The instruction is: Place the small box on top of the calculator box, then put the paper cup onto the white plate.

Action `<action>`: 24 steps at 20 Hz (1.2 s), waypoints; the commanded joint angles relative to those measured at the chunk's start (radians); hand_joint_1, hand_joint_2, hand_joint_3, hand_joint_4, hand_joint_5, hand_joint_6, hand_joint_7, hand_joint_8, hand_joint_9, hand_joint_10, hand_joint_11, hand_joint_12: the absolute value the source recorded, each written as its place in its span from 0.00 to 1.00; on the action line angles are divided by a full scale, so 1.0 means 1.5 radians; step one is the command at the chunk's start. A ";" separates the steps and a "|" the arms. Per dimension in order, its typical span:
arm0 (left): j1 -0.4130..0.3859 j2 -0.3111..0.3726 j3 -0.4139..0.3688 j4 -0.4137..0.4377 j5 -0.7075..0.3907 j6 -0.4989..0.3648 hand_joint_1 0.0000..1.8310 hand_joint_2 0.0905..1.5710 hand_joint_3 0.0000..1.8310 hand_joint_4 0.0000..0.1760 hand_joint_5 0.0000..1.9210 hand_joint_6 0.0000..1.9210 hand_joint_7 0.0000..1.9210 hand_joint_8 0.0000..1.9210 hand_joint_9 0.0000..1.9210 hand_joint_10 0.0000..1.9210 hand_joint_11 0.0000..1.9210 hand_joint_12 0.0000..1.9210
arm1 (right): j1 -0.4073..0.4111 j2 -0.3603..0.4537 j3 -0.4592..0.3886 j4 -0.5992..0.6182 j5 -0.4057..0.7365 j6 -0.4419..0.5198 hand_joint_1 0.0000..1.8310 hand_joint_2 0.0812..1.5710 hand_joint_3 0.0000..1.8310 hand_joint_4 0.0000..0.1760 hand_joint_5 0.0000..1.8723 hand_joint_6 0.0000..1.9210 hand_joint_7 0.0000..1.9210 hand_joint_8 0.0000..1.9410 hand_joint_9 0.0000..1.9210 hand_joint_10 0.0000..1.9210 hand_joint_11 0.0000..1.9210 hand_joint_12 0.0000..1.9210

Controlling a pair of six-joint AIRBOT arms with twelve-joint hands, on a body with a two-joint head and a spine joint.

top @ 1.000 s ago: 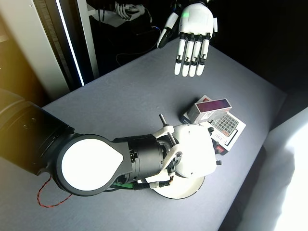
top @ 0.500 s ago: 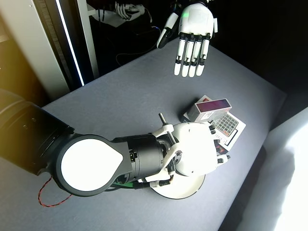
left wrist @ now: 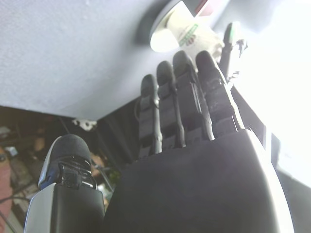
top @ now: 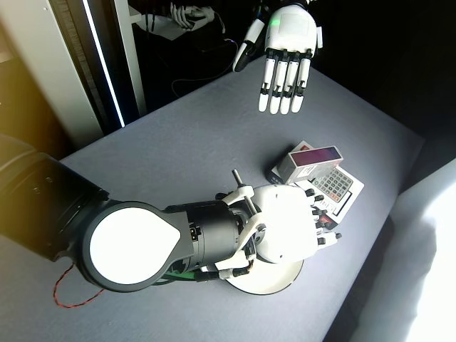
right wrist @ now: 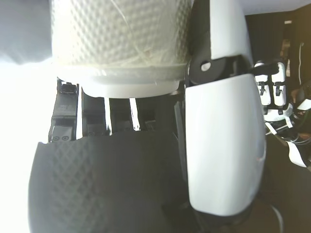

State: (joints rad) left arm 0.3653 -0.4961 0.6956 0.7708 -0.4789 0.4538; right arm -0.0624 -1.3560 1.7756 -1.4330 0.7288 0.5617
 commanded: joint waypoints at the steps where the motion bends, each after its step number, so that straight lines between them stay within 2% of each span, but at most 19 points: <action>1: -0.009 0.005 0.001 -0.019 -0.050 -0.001 0.00 0.76 0.00 0.00 0.17 0.00 0.19 0.00 0.18 0.00 0.00 0.34 | -0.003 0.017 -0.008 0.025 0.020 0.008 0.52 0.52 0.00 0.00 0.11 0.00 0.13 0.00 0.15 0.00 0.00 0.47; 2: -0.009 0.005 0.001 -0.019 -0.050 -0.001 0.00 0.76 0.00 0.00 0.15 0.00 0.17 0.00 0.17 0.00 0.00 0.30 | -0.002 0.025 -0.017 0.023 0.022 0.008 0.50 0.47 0.00 0.00 0.09 0.00 0.12 0.00 0.14 0.00 0.00 0.44; 4: -0.010 0.005 0.002 -0.019 -0.050 -0.001 0.00 0.76 0.00 0.00 0.15 0.00 0.18 0.00 0.17 0.00 0.00 0.30 | 0.000 0.035 -0.030 0.018 0.026 0.009 0.49 0.47 0.00 0.00 0.08 0.00 0.10 0.00 0.12 0.00 0.00 0.41; 5: -0.010 0.005 0.001 -0.019 -0.050 -0.001 0.00 0.76 0.00 0.00 0.16 0.00 0.19 0.01 0.18 0.00 0.00 0.32 | 0.001 0.038 -0.034 0.018 0.028 0.009 0.46 0.47 0.00 0.00 0.04 0.00 0.07 0.00 0.09 0.00 0.00 0.32; 8: -0.011 0.005 0.002 -0.018 -0.050 -0.002 0.01 0.77 0.00 0.00 0.16 0.00 0.19 0.00 0.18 0.00 0.00 0.32 | 0.012 0.043 -0.035 0.018 0.029 0.012 0.46 0.47 0.00 0.00 0.03 0.00 0.06 0.00 0.08 0.00 0.00 0.30; 9: -0.011 0.005 0.002 -0.018 -0.050 -0.002 0.00 0.77 0.00 0.00 0.16 0.00 0.19 0.00 0.18 0.00 0.00 0.32 | 0.016 0.044 -0.035 0.017 0.030 0.012 0.47 0.46 0.00 0.00 0.02 0.00 0.04 0.00 0.05 0.00 0.00 0.22; 11: -0.011 0.005 0.002 -0.018 -0.050 -0.002 0.00 0.77 0.00 0.00 0.15 0.00 0.18 0.00 0.17 0.00 0.00 0.27 | 0.023 0.044 -0.035 0.016 0.030 0.012 0.49 0.46 0.00 0.00 0.00 0.00 0.03 0.00 0.04 0.00 0.00 0.17; 12: -0.011 0.005 0.002 -0.018 -0.050 -0.002 0.00 0.77 0.00 0.00 0.15 0.00 0.18 0.00 0.18 0.00 0.00 0.30 | 0.026 0.044 -0.035 0.016 0.029 0.012 0.48 0.45 0.00 0.00 0.01 0.00 0.03 0.00 0.05 0.00 0.00 0.21; 14: -0.011 0.005 0.002 -0.018 -0.050 -0.002 0.00 0.77 0.00 0.00 0.16 0.00 0.19 0.00 0.18 0.00 0.00 0.32 | 0.035 0.044 -0.035 0.016 0.026 0.012 0.47 0.46 0.00 0.00 0.01 0.00 0.03 0.00 0.05 0.00 0.00 0.22; 15: -0.011 0.005 0.002 -0.018 -0.050 -0.002 0.00 0.77 0.00 0.00 0.15 0.00 0.19 0.00 0.18 0.00 0.00 0.31 | 0.039 0.044 -0.035 0.016 0.026 0.012 0.46 0.47 0.00 0.00 0.00 0.00 0.02 0.00 0.04 0.00 0.00 0.19; 18: -0.012 0.005 0.002 -0.018 -0.050 -0.002 0.00 0.77 0.00 0.00 0.15 0.00 0.18 0.00 0.17 0.00 0.00 0.29 | 0.064 0.046 -0.035 0.016 0.039 0.016 0.46 0.46 0.00 0.00 0.00 0.00 0.02 0.00 0.03 0.00 0.00 0.18; 19: -0.012 0.004 0.002 -0.018 -0.050 -0.002 0.00 0.76 0.00 0.00 0.17 0.00 0.20 0.00 0.19 0.00 0.00 0.33 | 0.077 0.049 -0.035 0.007 0.051 0.028 0.47 0.46 0.00 0.00 0.00 0.00 0.01 0.00 0.02 0.00 0.00 0.15; 20: -0.012 0.004 0.002 -0.018 -0.050 -0.002 0.00 0.76 0.00 0.00 0.16 0.00 0.19 0.00 0.18 0.00 0.00 0.31 | 0.088 0.052 -0.036 -0.006 0.062 0.047 0.46 0.46 0.00 0.00 0.00 0.00 0.00 0.00 0.01 0.00 0.00 0.12; 21: -0.012 0.004 0.003 -0.017 -0.050 -0.002 0.00 0.76 0.00 0.00 0.15 0.00 0.18 0.00 0.17 0.00 0.00 0.29 | 0.101 0.063 -0.042 -0.011 0.068 0.056 0.46 0.46 0.00 0.00 0.00 0.00 0.00 0.00 0.00 0.00 0.00 0.08; 22: -0.012 0.004 0.003 -0.016 -0.050 -0.002 0.00 0.76 0.00 0.00 0.15 0.00 0.18 0.00 0.17 0.00 0.00 0.27 | 0.113 0.076 -0.056 -0.020 0.068 0.056 0.46 0.45 0.00 0.00 0.00 0.00 0.00 0.00 0.00 0.00 0.00 0.11; 24: -0.012 0.004 0.004 -0.016 -0.053 -0.003 0.00 0.76 0.00 0.00 0.17 0.00 0.19 0.00 0.18 0.00 0.00 0.32 | 0.129 0.104 -0.094 -0.050 0.070 0.055 0.46 0.45 0.00 0.00 0.00 0.00 0.00 0.00 0.00 0.00 0.00 0.09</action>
State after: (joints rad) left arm 0.3614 -0.4961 0.6971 0.7742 -0.4793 0.4503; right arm 0.1215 -1.2015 1.6196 -1.5772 0.8127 0.6369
